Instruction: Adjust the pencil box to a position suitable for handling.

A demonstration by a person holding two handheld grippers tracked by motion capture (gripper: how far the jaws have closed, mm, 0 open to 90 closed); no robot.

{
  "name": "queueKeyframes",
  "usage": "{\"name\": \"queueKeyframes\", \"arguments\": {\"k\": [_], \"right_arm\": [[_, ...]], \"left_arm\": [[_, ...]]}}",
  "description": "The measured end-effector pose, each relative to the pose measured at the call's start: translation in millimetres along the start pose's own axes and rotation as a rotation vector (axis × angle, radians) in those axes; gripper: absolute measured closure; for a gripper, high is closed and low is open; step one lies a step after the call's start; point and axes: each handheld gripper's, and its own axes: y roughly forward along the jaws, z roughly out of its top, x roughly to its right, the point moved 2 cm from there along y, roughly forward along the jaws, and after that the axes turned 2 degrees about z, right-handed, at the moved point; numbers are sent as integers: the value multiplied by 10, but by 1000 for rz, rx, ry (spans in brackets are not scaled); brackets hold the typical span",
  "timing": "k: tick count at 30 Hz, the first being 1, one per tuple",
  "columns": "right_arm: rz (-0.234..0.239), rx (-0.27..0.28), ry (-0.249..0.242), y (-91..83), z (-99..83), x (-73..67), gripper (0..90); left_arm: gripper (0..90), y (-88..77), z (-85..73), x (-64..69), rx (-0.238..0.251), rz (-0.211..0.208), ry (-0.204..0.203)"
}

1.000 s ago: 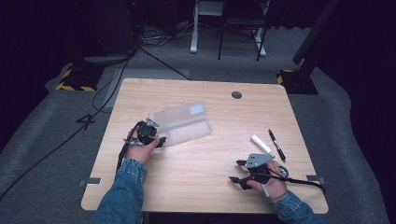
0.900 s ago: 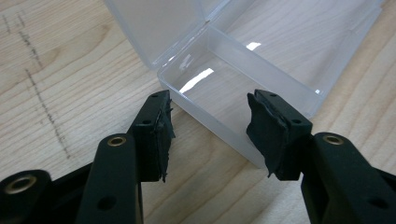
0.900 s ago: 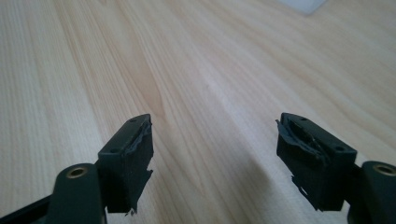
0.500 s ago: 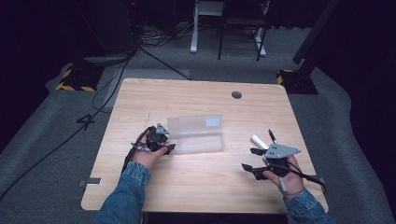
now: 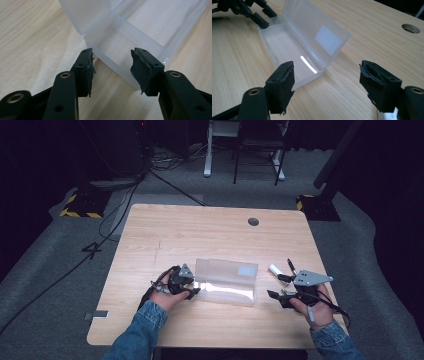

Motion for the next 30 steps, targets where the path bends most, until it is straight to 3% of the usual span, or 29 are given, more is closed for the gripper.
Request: {"name": "queueKeyframes", "arguments": {"k": [6,11,17,20,23,30], "right_arm": [[-35,-23,2,-29,10,86,278],[-96,-72,32,-56,69,279,244],[-102,-98,74,-40,80,412,230],[-115,-101,93,-25,80,439,230],[-135,-108,117,-23,94,463,232],[-130,-119,117,-7,162,490,296]], "left_arm": [[518,-67,-73,237,-7,-21,52],[518,-88,-95,354,-7,-23,71],[518,-98,-111,453,-6,-37,90],[518,-102,-102,483,-12,-36,121],[518,-95,-105,506,-1,-41,117],[513,-102,-104,537,-13,-59,140]]}}
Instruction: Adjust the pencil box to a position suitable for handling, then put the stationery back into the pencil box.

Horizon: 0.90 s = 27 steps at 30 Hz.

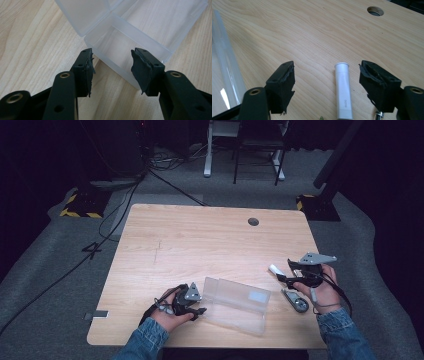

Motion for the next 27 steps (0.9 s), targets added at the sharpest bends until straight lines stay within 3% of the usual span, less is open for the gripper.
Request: {"name": "queueKeyframes", "arguments": {"k": [5,6,7,8,11,14,19,22,24,27], "right_arm": [[-6,-6,0,23,11,9,314],[-12,-5,0,17,-7,22,322],[-13,-3,3,11,-16,33,323],[-13,-3,3,11,-16,33,323],[-23,2,14,-14,-44,73,331],[-36,4,26,-39,-58,117,342],[-59,-7,39,-65,-63,193,392],[-79,-51,43,-65,-77,246,440],[-89,-70,49,-69,-93,290,495],[-78,-75,95,-71,-109,353,530]], "left_arm": [[474,14,13,21,0,-5,5],[354,17,15,21,1,3,-4],[328,-1,30,14,31,-4,-45],[310,-1,30,14,31,-4,-45],[271,-101,59,-30,116,-21,-108],[274,-170,47,-67,135,5,-112],[278,-244,-38,-117,124,66,-115],[280,-282,-88,-154,128,96,-137],[283,-293,-143,-195,115,131,-150],[286,-293,-243,-267,83,180,-172]]}}
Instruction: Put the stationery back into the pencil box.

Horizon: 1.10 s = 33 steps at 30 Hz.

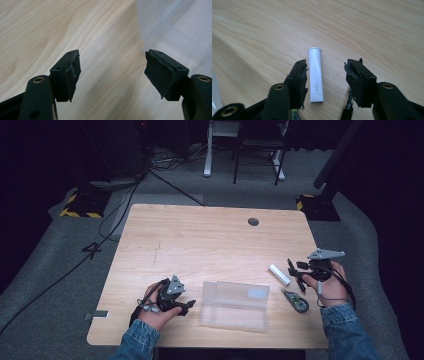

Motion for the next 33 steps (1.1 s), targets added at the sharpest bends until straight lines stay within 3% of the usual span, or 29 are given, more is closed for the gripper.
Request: {"name": "queueKeyframes", "arguments": {"k": [4,6,7,12,13,16,20,27,33], "right_arm": [[-24,-25,38,35,-9,115,544],[-21,-31,53,75,-13,161,544],[-21,-36,57,99,-14,182,544],[-23,-64,78,242,-27,266,553],[-31,-68,74,275,-27,279,557],[-53,-84,-13,384,-23,328,519],[-61,-66,89,505,-24,363,499],[-99,-127,148,579,-62,462,553],[-92,-177,174,664,-155,483,597]], "left_arm": [[288,19,-126,-126,-29,50,-39],[288,34,-180,-172,-46,75,-39],[287,39,-203,-190,-55,77,-40],[264,34,-292,-280,-12,50,-100],[259,33,-306,-286,-6,48,-112],[249,35,-322,-299,8,47,-113],[242,34,-328,-308,10,48,-114],[241,35,-328,-309,11,50,-116],[238,38,-325,-311,12,50,-114]]}}
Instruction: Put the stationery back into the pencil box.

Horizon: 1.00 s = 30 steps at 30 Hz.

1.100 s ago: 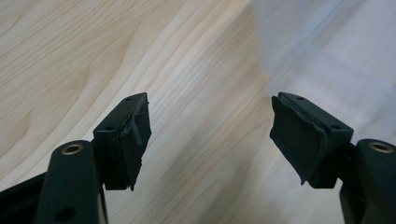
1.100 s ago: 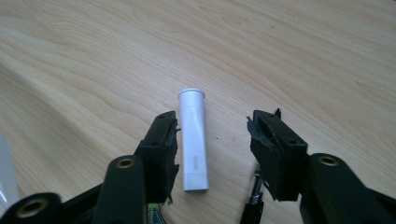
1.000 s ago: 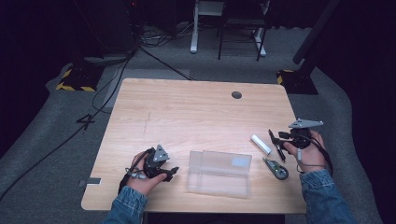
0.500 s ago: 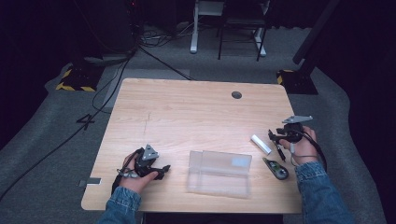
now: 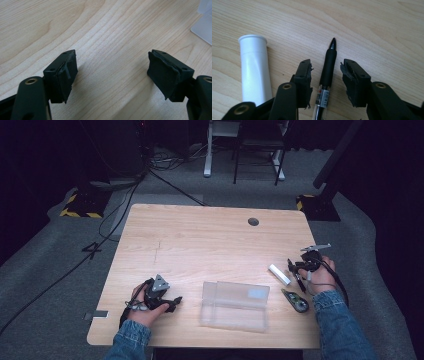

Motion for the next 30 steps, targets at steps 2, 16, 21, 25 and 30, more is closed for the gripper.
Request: {"name": "queueKeyframes", "arguments": {"k": [2,16,21,25,30], "right_arm": [[-4,-12,-3,17,-11,6,609],[2,-3,-42,25,-18,-56,799],[12,5,-32,26,-24,-37,803],[7,7,-35,26,-24,-37,804],[6,22,-28,-22,-18,-22,805]], "left_arm": [[238,0,0,1,0,-1,-1],[236,2,2,1,-3,0,-1],[236,3,4,0,-2,-2,-1],[236,5,6,-1,-3,-1,0],[236,6,7,-2,-3,-1,1]]}}
